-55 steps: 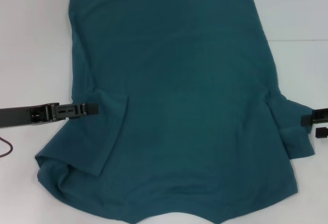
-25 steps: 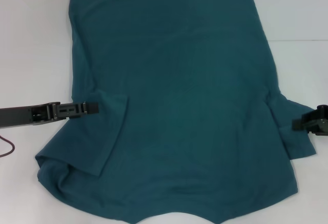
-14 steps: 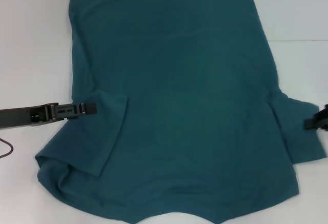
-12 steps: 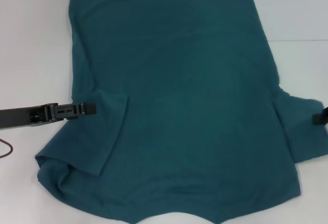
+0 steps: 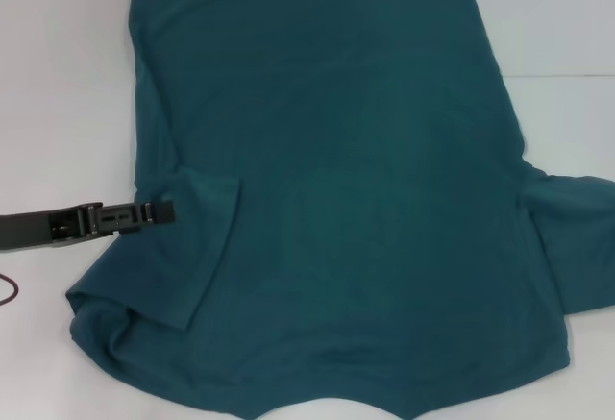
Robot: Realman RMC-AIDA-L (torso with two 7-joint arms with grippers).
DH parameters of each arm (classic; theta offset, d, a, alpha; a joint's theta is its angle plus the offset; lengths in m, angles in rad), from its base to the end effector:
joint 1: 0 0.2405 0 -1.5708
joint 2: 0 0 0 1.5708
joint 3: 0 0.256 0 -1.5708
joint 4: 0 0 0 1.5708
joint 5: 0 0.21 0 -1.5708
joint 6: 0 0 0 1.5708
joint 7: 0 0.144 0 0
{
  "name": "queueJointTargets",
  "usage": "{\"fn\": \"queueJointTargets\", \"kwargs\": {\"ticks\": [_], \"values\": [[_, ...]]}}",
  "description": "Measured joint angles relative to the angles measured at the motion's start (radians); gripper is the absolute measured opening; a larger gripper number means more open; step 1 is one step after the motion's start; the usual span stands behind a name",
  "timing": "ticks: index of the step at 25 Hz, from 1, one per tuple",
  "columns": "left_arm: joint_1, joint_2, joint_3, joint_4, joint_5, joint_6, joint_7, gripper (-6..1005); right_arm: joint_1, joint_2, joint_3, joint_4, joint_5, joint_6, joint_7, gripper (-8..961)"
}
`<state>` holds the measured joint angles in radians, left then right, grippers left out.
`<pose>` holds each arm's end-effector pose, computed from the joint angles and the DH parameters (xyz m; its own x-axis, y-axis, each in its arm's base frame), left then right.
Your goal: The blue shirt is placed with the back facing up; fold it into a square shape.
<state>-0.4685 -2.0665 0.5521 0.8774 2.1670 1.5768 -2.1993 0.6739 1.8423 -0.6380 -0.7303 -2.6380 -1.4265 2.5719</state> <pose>-0.2959 0.3276 0.0524 0.2760 0.8131 0.5126 0.9376 -0.3452 0.0427 0.3293 0.3801 0.1111 0.1444 -0.9420 -0.3029 -0.9333 -0.0279 -0.3579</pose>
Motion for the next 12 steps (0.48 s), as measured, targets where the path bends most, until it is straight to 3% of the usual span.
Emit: {"fn": "queueJointTargets", "kwargs": {"ticks": [12], "values": [[0.005,-0.004,0.0,0.0,-0.001,-0.005,-0.004,887,0.081,0.011,-0.01,-0.028,-0.114,0.04,0.012,11]]}}
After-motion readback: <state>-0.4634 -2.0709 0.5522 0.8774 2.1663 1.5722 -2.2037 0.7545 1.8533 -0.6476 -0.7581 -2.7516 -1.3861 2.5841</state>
